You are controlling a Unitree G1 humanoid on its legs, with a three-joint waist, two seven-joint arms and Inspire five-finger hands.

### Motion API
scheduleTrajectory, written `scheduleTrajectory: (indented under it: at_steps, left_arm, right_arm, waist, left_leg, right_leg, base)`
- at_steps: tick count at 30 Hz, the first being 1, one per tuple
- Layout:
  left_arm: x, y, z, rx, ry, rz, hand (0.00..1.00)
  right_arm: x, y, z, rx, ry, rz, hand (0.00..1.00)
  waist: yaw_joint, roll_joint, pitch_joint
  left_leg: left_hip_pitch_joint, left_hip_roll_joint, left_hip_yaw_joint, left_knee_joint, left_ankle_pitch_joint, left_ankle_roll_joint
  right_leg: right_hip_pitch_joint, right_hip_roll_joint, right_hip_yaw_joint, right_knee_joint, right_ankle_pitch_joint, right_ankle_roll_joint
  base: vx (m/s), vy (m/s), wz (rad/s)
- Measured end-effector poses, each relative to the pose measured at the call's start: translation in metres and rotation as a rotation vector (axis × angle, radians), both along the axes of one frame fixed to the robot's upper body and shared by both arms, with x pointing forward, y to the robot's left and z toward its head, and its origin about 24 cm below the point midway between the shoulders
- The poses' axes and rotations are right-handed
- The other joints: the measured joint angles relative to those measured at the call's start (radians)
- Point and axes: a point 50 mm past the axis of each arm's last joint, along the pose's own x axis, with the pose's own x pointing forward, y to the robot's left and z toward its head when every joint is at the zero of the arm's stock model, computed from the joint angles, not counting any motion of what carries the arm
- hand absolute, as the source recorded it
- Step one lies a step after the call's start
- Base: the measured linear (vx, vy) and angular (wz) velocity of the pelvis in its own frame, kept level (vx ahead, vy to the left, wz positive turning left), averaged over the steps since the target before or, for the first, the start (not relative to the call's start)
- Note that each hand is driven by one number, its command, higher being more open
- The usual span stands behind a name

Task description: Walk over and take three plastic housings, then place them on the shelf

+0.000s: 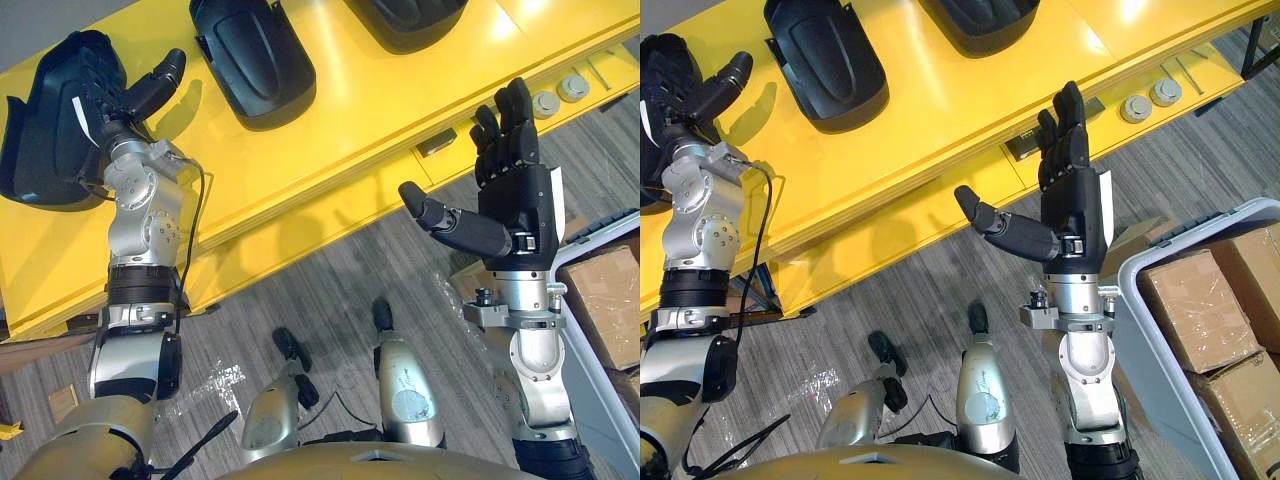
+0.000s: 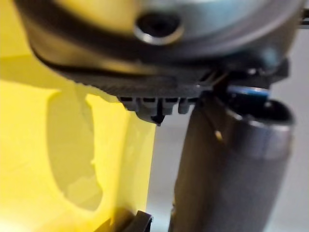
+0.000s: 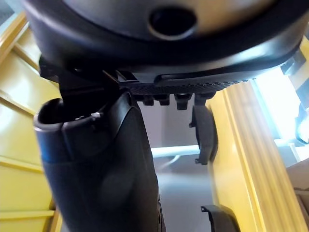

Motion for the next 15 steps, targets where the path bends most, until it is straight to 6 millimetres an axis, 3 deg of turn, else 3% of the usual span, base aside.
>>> scheduleTrajectory:
  at_steps: [3, 6, 8, 10, 12, 13, 15]
  left_arm:
    - [-0.002, -0.003, 0.008, 0.031, -0.076, -0.041, 1.00]
    - [-0.017, -0.016, 0.039, 0.099, -0.240, -0.104, 1.00]
    - [-0.036, -0.028, 0.065, 0.211, -0.374, -0.135, 1.00]
    - [-0.070, -0.033, 0.090, 0.422, -0.503, -0.120, 1.00]
    - [-0.089, -0.034, 0.100, 0.537, -0.552, -0.103, 1.00]
    - [-0.101, -0.029, 0.101, 0.606, -0.554, -0.066, 1.00]
    - [-0.107, -0.018, 0.096, 0.677, -0.495, 0.003, 1.00]
  right_arm:
    - [-0.001, 0.000, -0.001, 0.000, 0.006, -0.001, 1.00]
    - [-0.002, 0.000, -0.003, -0.002, 0.015, 0.000, 1.00]
    - [-0.004, 0.000, -0.007, -0.005, 0.032, 0.003, 1.00]
    - [-0.007, 0.001, -0.013, -0.011, 0.061, 0.013, 1.00]
    - [-0.010, 0.000, -0.016, -0.013, 0.077, 0.010, 1.00]
    - [-0.011, -0.001, -0.018, -0.016, 0.086, 0.011, 1.00]
    - [-0.012, -0.001, -0.019, -0.020, 0.095, 0.013, 1.00]
  waist:
    - [-0.001, 0.000, 0.000]
    - [0.007, 0.000, 0.000]
    - [0.015, 0.001, -0.001]
    - [0.015, 0.008, -0.005]
    - [0.015, 0.029, -0.020]
    - [0.024, 0.053, -0.039]
    - [0.038, 0.082, -0.070]
  left_leg:
    - [0.005, -0.001, -0.003, 0.000, 0.000, 0.000]
    - [0.014, -0.001, -0.007, 0.000, 0.000, 0.000]
    - [0.027, -0.002, -0.010, 0.000, -0.002, -0.001]
    - [0.056, -0.001, -0.015, 0.000, -0.008, -0.004]
    - [0.061, -0.002, -0.025, 0.000, -0.009, -0.005]
    - [0.063, -0.002, -0.030, 0.000, -0.010, -0.005]
    - [0.063, -0.002, -0.035, 0.000, -0.011, -0.006]
  right_leg:
    - [0.007, 0.000, -0.001, 0.000, 0.000, -0.001]
    - [0.017, -0.001, -0.004, 0.000, -0.002, -0.003]
    - [0.031, -0.002, -0.007, -0.001, -0.006, -0.006]
    - [0.061, -0.003, -0.013, -0.001, -0.016, -0.005]
    - [0.075, -0.006, -0.027, -0.002, -0.024, -0.002]
    - [0.081, -0.008, -0.035, -0.002, -0.030, -0.001]
    - [0.086, -0.010, -0.043, -0.006, -0.033, -0.001]
  base:
    - [0.04, -0.007, 0.02]
    - [0.01, -0.001, 0.01]
    - [0.04, -0.006, -0.03]
    - [0.05, -0.006, -0.02]
    - [0.05, -0.005, 0.15]
    - [0.04, -0.003, 0.18]
    - [0.04, -0.004, 0.16]
